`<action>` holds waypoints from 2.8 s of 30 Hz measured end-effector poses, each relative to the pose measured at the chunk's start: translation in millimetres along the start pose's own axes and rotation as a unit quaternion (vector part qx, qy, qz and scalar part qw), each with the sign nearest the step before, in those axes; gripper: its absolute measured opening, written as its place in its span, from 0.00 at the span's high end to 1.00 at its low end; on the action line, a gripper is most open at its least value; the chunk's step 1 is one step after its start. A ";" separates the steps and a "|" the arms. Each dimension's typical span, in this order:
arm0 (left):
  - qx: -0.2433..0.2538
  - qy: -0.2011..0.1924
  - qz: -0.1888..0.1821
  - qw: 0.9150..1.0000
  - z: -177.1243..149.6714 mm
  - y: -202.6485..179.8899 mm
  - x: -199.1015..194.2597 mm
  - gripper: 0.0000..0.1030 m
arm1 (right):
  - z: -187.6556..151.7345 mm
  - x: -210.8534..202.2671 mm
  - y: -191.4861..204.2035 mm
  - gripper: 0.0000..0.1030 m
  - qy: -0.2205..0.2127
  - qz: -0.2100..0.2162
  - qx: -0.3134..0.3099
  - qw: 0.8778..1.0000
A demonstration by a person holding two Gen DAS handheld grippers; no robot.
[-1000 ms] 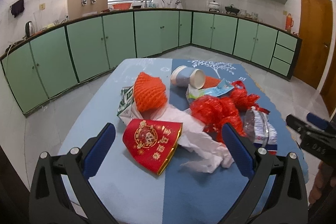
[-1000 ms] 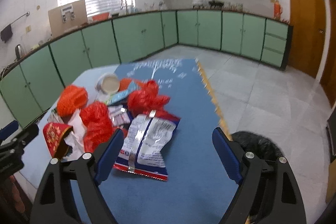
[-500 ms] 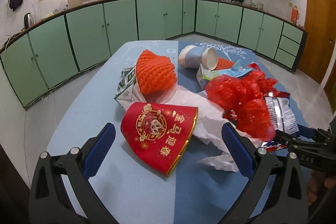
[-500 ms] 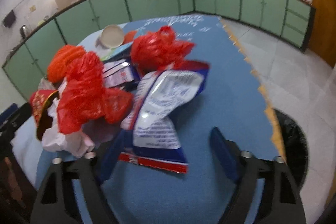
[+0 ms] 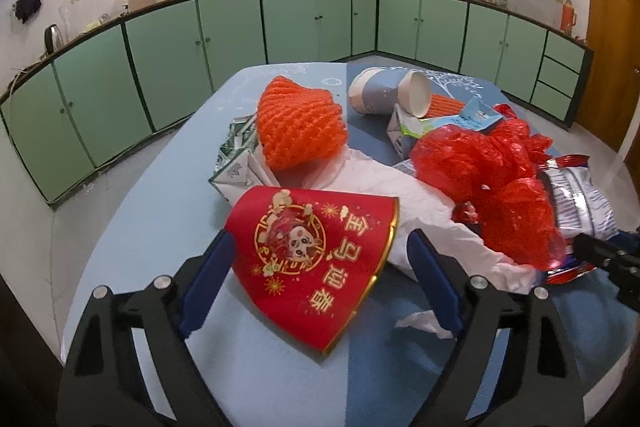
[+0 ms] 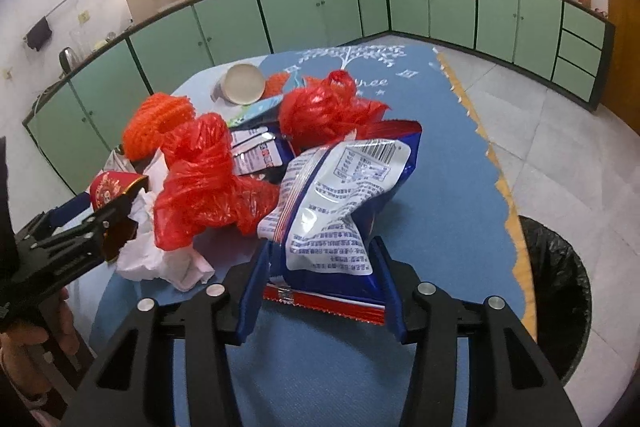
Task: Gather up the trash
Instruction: 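Grasp the blue-white snack bag with the right tool while the left tool grasps the red paper packet, then carry both items over the black bin and open both tools to drop them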
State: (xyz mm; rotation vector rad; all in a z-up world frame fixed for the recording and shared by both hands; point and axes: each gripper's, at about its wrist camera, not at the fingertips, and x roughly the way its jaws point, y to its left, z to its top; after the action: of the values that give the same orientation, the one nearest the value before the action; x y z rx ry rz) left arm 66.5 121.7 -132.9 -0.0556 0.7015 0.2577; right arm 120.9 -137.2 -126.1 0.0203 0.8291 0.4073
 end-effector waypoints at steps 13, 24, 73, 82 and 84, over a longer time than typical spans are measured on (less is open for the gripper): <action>-0.051 -0.004 0.009 0.999 -0.7 29.4 -4.3 0.55 | 0.4 0.9 2.2 0.54 -0.002 -0.007 -0.005 1.000; -0.054 -0.046 -0.004 0.997 4.5 28.7 -33.8 0.98 | 2.1 -28.7 -3.2 0.71 -0.040 -0.008 -0.008 0.999; 0.148 0.019 -0.328 0.933 43.0 -294.6 2.6 0.45 | -64.3 -79.6 -253.8 0.45 -0.030 -0.196 0.207 0.958; 0.093 -0.068 -0.186 0.976 44.8 -158.8 -36.1 0.34 | -5.7 -102.5 -146.4 0.15 -0.119 -0.130 0.111 0.978; 0.081 -0.076 -0.153 0.982 42.6 -129.5 -40.8 0.34 | 5.0 -96.7 -118.5 0.14 -0.128 -0.099 0.092 0.982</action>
State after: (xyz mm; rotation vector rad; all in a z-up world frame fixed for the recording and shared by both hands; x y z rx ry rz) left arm 96.2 -6.5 -78.7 0.0117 0.5507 -0.0906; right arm 107.0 -280.6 -74.6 0.1578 0.6048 0.1349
